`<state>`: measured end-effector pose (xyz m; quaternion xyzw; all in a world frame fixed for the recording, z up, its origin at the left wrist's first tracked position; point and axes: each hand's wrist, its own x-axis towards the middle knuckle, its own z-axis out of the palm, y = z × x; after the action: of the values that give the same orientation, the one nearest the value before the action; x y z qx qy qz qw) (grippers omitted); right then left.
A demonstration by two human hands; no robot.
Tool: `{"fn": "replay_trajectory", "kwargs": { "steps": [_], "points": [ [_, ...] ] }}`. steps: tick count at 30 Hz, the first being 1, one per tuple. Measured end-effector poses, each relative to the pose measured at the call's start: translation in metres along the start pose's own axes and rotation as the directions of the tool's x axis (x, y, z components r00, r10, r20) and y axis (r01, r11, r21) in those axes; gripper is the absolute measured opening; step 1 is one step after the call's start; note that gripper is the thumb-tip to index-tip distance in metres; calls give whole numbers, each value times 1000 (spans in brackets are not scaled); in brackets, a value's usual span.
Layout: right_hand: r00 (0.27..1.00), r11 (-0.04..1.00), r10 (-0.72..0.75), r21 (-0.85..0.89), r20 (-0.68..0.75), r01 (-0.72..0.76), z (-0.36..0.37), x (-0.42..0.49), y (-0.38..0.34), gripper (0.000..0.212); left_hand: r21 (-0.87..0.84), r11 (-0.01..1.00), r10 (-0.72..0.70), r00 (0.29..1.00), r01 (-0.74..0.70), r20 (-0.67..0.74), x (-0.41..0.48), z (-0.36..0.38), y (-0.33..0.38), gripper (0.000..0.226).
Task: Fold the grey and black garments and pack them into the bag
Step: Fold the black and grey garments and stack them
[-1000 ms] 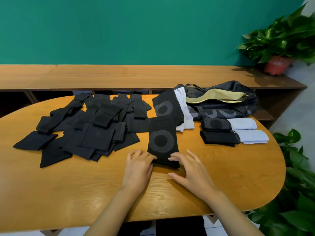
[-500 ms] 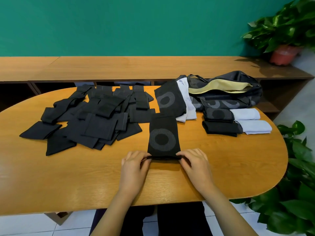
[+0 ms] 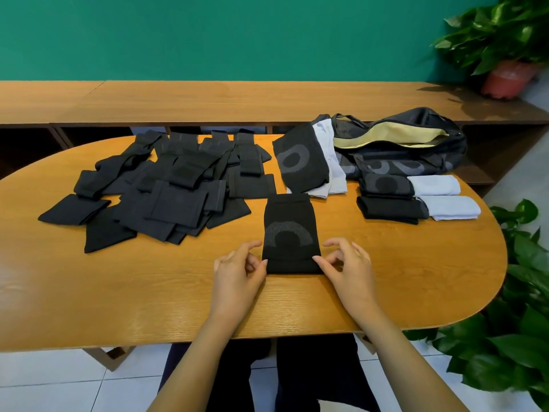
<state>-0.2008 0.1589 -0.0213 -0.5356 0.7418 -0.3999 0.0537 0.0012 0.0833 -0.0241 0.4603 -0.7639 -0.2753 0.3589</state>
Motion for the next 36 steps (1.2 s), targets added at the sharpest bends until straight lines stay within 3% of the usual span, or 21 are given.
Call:
{"fn": "replay_trajectory", "kwargs": {
  "steps": [6,11,15,21,27,31,36],
  "points": [
    [998,986,-63,-151,9,64,0,-2,-3,23,148,986,68,997,-73,40,-1,-1,1,20],
    [972,940,-234,-248,33,235,1,-3,-2,23,182,971,132,983,-154,125,1,-1,1,25],
    [984,949,-161,-260,80,177,3,-2,-2,24,192,972,105,983,-134,153,2,-2,4,25],
    [992,964,-83,-244,98,105,1,0,-4,23,225,964,86,968,-141,235,3,-3,5,44],
    [978,960,-97,-240,184,140,-1,0,-4,65,210,969,94,977,-134,189,3,-3,6,31],
    [973,961,-162,-198,167,194,-3,-2,-3,61,180,977,81,984,-110,158,3,-3,5,25],
    [977,978,-148,-127,151,167,-3,-1,-3,37,147,985,71,988,-91,136,3,-3,5,21]
  ]
}}
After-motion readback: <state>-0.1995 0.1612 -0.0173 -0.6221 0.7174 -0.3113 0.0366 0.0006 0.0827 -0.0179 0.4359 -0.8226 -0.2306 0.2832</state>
